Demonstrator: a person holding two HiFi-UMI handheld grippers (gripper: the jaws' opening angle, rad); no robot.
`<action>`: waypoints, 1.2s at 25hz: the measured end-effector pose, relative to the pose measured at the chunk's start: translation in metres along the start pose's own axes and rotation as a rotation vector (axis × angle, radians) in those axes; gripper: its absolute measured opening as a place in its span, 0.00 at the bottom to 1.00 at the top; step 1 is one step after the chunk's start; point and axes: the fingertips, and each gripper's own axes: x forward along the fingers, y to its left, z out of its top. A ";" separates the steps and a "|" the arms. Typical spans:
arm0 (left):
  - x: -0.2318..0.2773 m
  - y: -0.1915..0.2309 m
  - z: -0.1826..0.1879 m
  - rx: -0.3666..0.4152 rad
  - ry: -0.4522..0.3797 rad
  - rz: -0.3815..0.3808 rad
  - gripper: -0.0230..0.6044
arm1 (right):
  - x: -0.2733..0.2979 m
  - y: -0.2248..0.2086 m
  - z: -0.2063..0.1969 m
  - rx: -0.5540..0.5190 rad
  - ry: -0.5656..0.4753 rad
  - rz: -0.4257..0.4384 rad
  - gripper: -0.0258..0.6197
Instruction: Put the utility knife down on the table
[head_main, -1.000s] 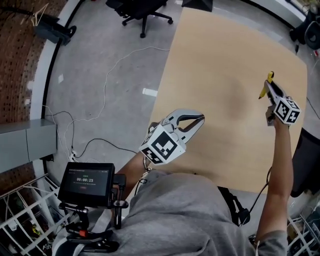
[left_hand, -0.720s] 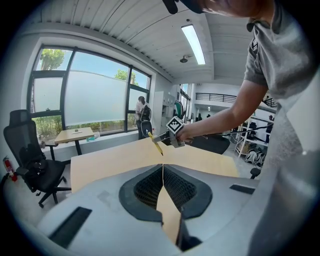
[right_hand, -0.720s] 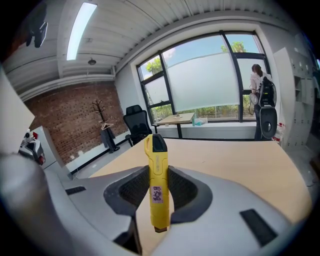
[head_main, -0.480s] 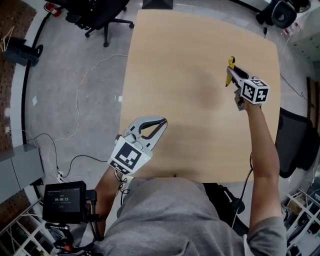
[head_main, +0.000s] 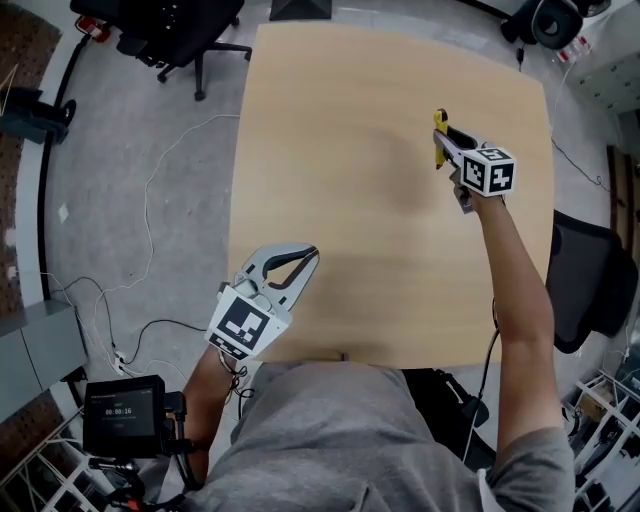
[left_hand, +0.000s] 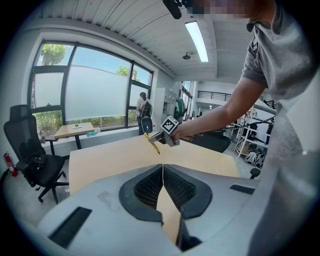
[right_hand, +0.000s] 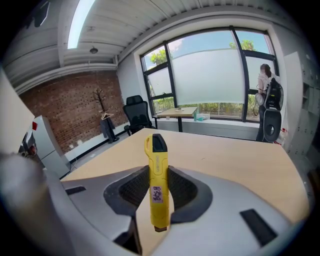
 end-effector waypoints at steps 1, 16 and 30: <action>0.000 0.000 0.000 -0.002 0.002 0.000 0.05 | 0.002 -0.001 0.000 -0.009 0.006 -0.003 0.22; 0.001 -0.003 -0.008 -0.026 0.025 -0.002 0.05 | 0.028 -0.005 -0.016 -0.190 0.110 -0.044 0.22; 0.008 -0.003 -0.011 -0.036 0.036 -0.009 0.05 | 0.057 0.009 -0.061 -0.605 0.292 -0.038 0.22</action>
